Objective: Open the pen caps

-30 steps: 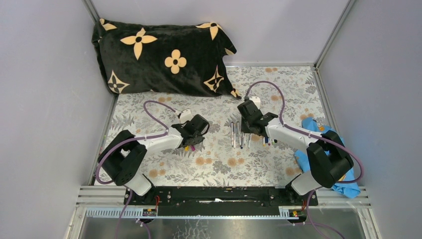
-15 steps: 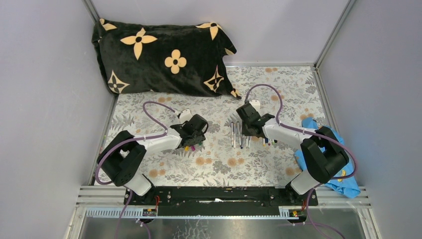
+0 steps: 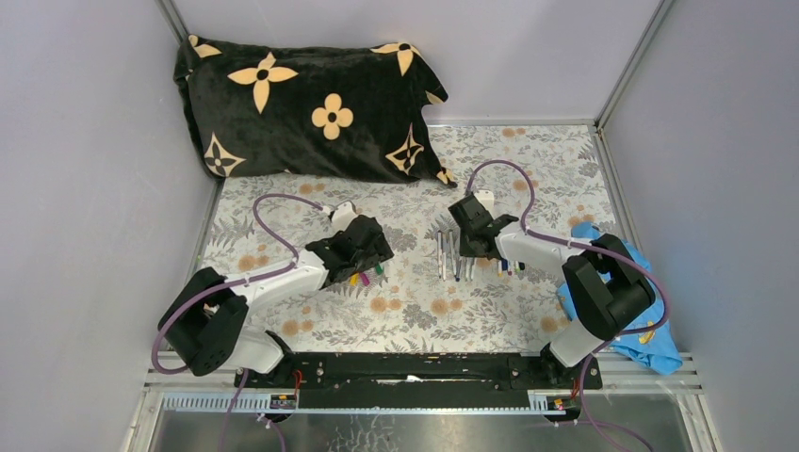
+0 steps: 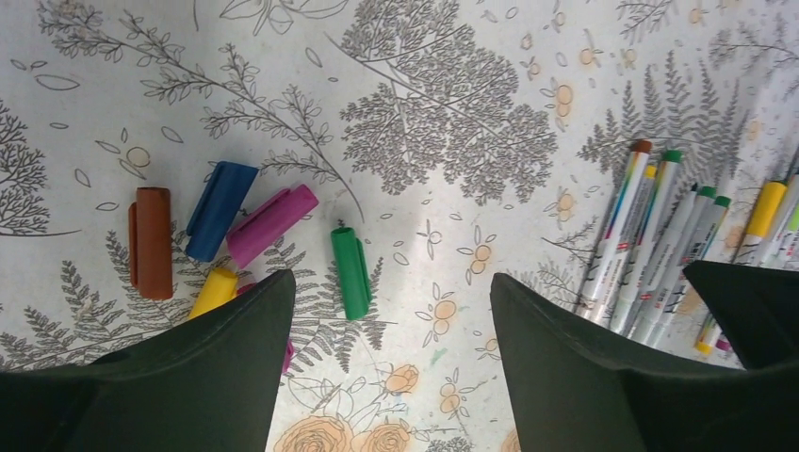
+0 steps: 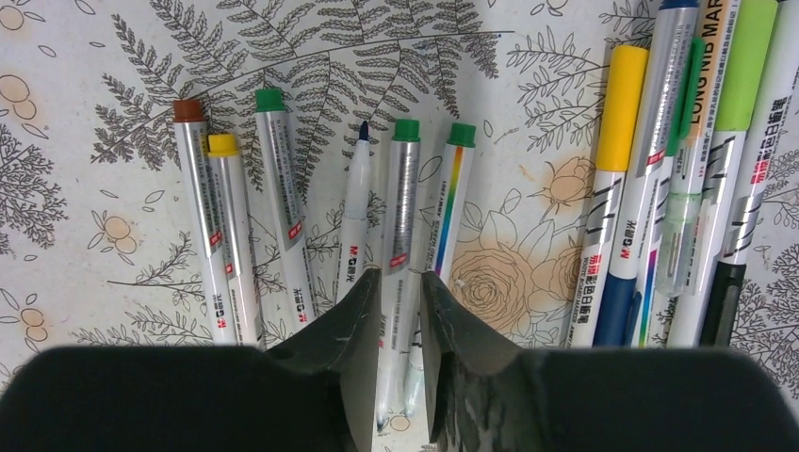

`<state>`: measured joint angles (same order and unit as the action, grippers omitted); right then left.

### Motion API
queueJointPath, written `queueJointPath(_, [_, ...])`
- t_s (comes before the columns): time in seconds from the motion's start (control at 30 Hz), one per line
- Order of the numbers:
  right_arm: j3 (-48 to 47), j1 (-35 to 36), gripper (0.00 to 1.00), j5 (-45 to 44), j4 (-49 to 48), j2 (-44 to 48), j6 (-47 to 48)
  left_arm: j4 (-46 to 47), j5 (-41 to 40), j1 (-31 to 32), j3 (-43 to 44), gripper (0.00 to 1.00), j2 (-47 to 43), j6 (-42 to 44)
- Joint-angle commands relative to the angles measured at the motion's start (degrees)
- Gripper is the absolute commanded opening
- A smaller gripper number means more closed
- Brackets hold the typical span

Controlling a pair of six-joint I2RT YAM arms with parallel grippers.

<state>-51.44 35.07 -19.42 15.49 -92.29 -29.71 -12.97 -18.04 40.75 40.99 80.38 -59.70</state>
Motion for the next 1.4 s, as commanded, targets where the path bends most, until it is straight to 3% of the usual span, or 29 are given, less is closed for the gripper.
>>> queueJointPath(0.0, [-0.6, -0.5, 0.29, -0.3, -1.8, -0.7, -0.2, 3.1, -0.1, -0.2, -0.4, 0.82, -1.3, 1.1])
queueJointPath(0.33, [-2.5, -0.7, 0.33, -5.4, 2.5, 6.6, 1.2, 4.2, 0.3, 0.2, 0.3, 0.83, -2.5, 2.7])
queueJointPath(0.57, [-2.3, -4.8, 0.33, -6.4, 6.2, 9.0, 2.7, 11.6, 6.9, 1.3, -0.7, 0.83, -3.3, 5.5])
queueJointPath(0.9, [-2.1, -9.4, 0.33, -4.5, 4.7, 5.2, 5.4, 17.7, 13.1, 2.9, -1.3, 0.88, -3.8, 7.0])
queueJointPath(1.37, [-2.5, -11.4, 0.33, -2.3, 3.3, -0.1, 6.3, 19.2, 14.0, 3.0, -1.3, 0.88, -2.9, 7.2])
